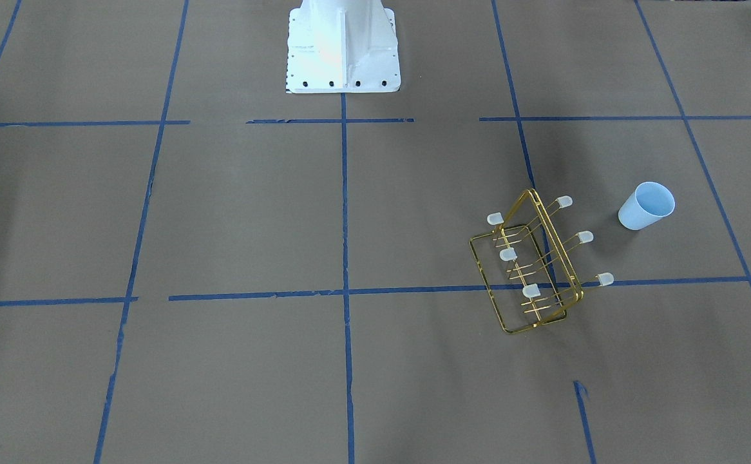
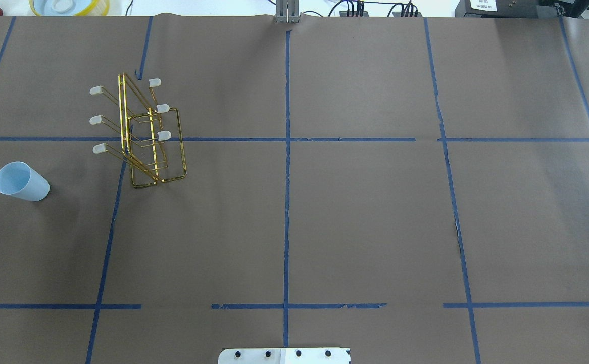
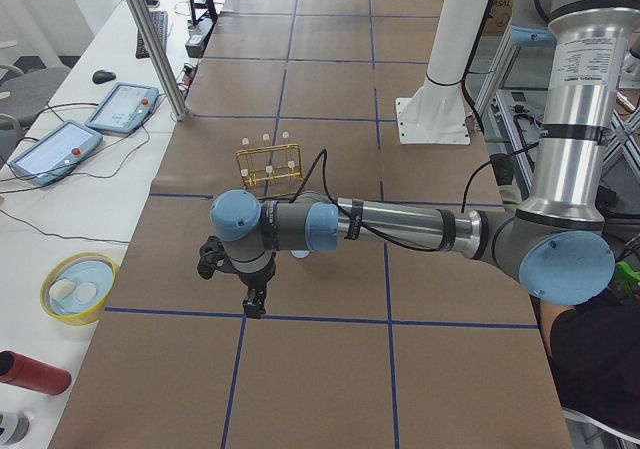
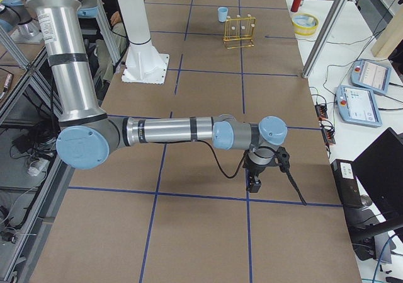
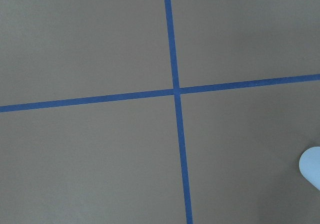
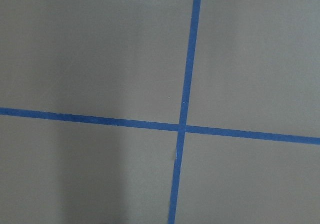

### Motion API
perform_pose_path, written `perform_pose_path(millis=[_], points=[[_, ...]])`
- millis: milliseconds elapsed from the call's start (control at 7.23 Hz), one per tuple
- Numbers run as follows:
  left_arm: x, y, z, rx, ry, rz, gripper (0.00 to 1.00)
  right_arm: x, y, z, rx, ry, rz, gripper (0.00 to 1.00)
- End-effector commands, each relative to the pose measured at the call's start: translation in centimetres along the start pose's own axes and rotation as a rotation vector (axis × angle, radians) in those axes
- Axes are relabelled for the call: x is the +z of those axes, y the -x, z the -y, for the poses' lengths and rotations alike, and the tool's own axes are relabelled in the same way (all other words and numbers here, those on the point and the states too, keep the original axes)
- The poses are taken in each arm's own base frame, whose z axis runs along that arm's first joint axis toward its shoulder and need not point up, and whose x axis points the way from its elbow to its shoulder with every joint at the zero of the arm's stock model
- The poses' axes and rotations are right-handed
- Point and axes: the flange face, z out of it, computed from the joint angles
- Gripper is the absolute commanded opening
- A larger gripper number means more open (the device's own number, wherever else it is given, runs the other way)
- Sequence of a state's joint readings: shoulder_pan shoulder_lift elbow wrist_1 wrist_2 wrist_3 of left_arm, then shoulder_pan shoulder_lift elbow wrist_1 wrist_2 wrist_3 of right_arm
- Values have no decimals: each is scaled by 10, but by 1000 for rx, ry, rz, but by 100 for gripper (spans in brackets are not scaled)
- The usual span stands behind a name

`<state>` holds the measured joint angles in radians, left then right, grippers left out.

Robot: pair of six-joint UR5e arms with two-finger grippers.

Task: Hang cup on cup holder

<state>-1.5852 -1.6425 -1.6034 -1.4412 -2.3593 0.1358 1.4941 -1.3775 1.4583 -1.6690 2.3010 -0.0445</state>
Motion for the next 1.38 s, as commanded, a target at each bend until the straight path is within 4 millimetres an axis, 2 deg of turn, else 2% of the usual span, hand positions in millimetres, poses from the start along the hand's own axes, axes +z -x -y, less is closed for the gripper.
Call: perform_pose_path(millis=[0,553,968,1245], points=[[-4,-3,6,23,-33,4,100,0,0,0,0,0,0,100],[0,-1,2,28,-34,5,100,0,1,0,-1,1,0,100],[-9,-10,9,49,-56,-2,100,0,0,0,0,0,0,100],[-13,-16,14,126,-127,-20,100,0,0,0,0,0,0,100]])
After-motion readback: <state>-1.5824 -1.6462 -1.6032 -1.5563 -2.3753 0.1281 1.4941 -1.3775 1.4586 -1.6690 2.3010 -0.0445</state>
